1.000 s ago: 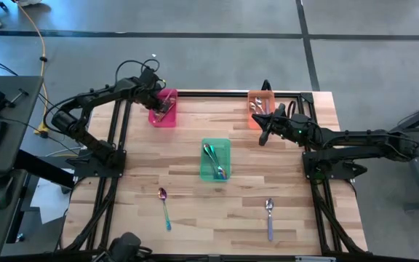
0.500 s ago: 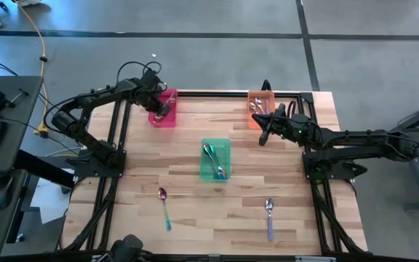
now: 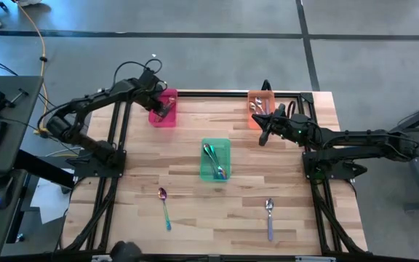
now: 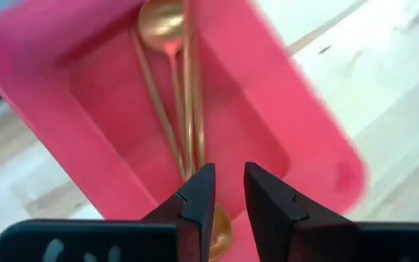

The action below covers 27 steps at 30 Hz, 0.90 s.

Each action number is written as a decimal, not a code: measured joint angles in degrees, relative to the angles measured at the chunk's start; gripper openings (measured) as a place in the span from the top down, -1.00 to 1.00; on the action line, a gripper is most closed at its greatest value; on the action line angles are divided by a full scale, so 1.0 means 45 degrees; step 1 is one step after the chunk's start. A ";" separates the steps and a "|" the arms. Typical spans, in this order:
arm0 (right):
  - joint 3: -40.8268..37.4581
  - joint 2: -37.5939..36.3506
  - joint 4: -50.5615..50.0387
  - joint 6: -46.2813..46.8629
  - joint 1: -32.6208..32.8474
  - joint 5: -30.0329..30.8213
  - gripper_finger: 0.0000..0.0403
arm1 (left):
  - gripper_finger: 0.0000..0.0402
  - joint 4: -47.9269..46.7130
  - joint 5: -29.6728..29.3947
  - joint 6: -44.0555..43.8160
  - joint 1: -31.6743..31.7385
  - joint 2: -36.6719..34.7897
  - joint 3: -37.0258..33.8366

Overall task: Sort silverware by color (type)
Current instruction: Put the blue spoon into the green bin

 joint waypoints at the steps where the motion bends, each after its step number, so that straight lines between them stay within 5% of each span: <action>1: 0.0000 -0.0001 -0.0031 -0.0002 0.0002 0.0001 0.99 | 0.68 -0.0045 -0.0033 0.0088 -0.0190 -0.0279 0.0000; 7: 0.0000 -0.0002 -0.0132 0.0012 0.0001 -0.0002 0.99 | 0.76 -0.0705 -0.0025 0.0467 -0.2382 -0.2181 0.0000; 14: 0.0000 0.0000 -0.0136 0.0037 0.0000 0.0000 0.99 | 0.84 -0.1509 -0.0153 0.0883 -0.6869 -0.3605 0.0000; 27: 0.0005 -0.0002 -0.0362 0.0136 -0.0002 0.0000 0.99 | 0.80 -0.1208 -0.0638 0.0586 -1.4318 -0.2864 0.0002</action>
